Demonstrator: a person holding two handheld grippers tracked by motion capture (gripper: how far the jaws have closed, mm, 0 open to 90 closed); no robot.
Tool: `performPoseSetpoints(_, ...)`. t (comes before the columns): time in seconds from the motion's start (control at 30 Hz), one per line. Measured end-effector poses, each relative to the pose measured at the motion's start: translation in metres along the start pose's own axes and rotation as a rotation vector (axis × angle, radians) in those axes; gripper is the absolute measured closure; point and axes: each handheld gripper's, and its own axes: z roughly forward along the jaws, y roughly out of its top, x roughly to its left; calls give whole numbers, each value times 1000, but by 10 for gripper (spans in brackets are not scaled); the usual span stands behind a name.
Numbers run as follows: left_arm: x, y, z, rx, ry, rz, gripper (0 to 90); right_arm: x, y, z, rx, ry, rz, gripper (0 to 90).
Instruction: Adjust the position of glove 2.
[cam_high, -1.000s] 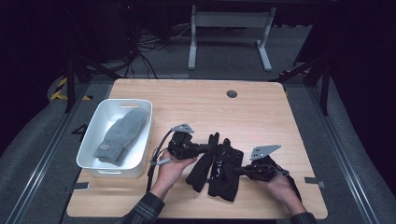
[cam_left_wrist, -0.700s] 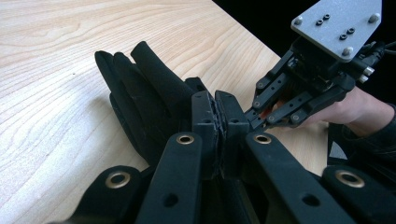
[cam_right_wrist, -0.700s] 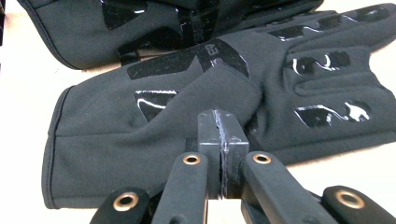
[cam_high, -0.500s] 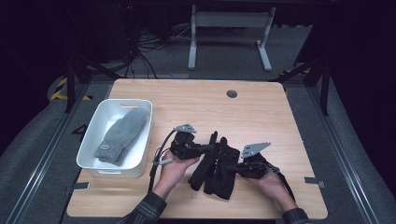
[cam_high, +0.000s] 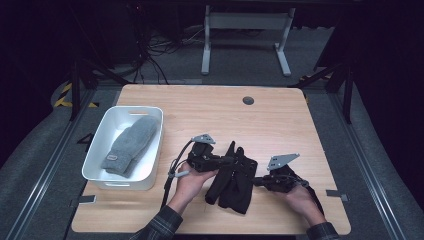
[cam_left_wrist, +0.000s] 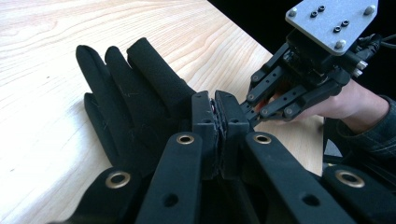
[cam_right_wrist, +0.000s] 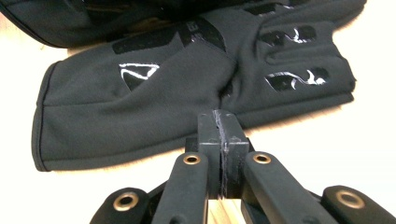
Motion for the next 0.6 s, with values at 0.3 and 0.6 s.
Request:
performPoseSetpoints(0.3, 0, -1, 9, 25, -3, 3, 882, 10, 15, 21, -8, 37, -27, 900)
performPoseSetpoints(0.6, -1, -8, 24, 73, 1, 9, 882, 14, 21, 31, -18, 35, -46, 900)
